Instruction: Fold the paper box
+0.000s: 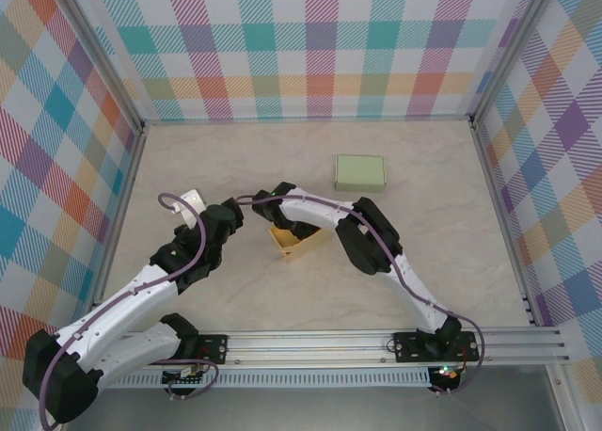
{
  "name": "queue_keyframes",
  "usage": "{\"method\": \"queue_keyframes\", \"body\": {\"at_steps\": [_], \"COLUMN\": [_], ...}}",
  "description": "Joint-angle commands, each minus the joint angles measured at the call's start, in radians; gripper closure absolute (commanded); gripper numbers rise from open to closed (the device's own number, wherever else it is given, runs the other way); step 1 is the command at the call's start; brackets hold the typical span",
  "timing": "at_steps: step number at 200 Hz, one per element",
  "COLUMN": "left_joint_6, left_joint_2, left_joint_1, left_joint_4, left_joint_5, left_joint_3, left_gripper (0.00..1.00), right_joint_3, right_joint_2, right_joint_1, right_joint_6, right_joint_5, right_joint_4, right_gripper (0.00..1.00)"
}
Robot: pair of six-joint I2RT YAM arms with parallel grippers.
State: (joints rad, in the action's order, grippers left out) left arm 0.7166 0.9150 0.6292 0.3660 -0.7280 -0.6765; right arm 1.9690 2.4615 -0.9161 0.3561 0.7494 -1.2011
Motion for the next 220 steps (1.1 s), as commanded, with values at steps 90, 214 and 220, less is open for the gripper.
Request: {"method": "queue_keyframes", "body": {"at_steps": [90,214,220], "left_joint_6": [-0.023,-0.166,-0.173], "left_joint_2": [-0.019,0.076,0.085], "left_joint_1": [-0.006,-0.078,-0.092], "left_joint_4": [0.008,0.058,0.059], "left_joint_5": [0.013,0.146,0.151], "left_joint_3": [0.006,-0.065,-0.067], "left_gripper": [0.00,0.04,0.04], "right_joint_3": [-0.163,-0.139,-0.138], "right_joint_2": [-0.042,-0.337,-0.353], "right_joint_1": [0.011,0.011,0.011], "right_joint_6": [0.055,-0.059,-0.061], "right_joint_5": [-0.130,-0.220,-0.228], "right_joint_4": [0.196,0.265,0.273], "right_gripper": [0.41,0.01,0.00]}}
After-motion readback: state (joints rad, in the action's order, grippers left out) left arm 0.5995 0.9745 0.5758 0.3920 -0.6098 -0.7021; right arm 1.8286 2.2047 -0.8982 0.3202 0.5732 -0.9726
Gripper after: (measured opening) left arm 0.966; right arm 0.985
